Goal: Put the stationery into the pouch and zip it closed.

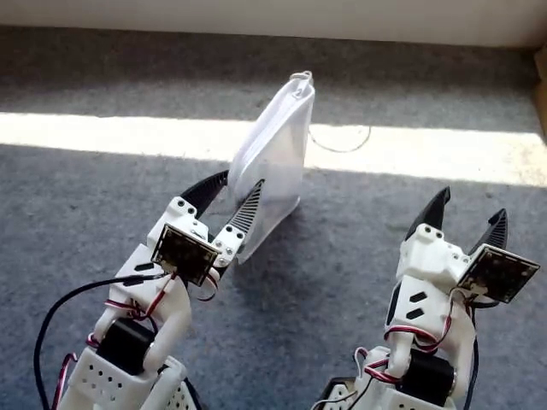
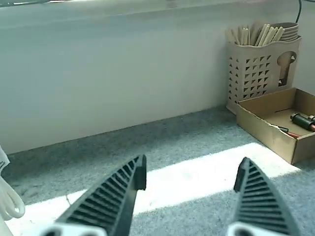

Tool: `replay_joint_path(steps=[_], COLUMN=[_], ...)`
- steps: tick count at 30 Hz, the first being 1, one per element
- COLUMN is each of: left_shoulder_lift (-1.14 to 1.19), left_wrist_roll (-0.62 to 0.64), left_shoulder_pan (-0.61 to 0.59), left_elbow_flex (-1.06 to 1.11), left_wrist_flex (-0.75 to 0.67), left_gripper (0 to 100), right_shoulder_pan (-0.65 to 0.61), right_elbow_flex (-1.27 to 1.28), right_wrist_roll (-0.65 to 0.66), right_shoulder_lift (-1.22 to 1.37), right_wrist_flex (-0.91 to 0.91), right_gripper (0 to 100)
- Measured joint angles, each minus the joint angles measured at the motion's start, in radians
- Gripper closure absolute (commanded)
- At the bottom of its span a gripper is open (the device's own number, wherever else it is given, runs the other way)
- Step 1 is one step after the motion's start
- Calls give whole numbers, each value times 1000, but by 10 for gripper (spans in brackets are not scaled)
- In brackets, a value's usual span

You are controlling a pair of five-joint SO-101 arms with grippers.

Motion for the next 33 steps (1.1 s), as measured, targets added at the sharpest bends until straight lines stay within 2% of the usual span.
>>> replay_joint_path(steps=[6,14,20,25,27,33], left_shoulder_lift=[-21,-256,-290,-299,-299,-299], left_wrist_roll=[48,55,55,55,55,55], left_shoulder_pan=[-2,0,-100,-169,-190,-311], left_elbow_flex=[0,-26,-84,-112,-112,-114], left_wrist_flex=[12,201,201,203,207,207], left_gripper=[798,796,797,819,863,980], right_shoulder_pan=[0,0,-15,-86,-97,-120], right_elbow_flex=[0,0,0,0,0,0], right_wrist_roll=[0,0,0,0,0,0], right_shoulder_lift=[0,-2,-2,0,0,-2], right_wrist_flex=[0,0,0,0,0,15], right_gripper=[728,728,728,731,765,948])
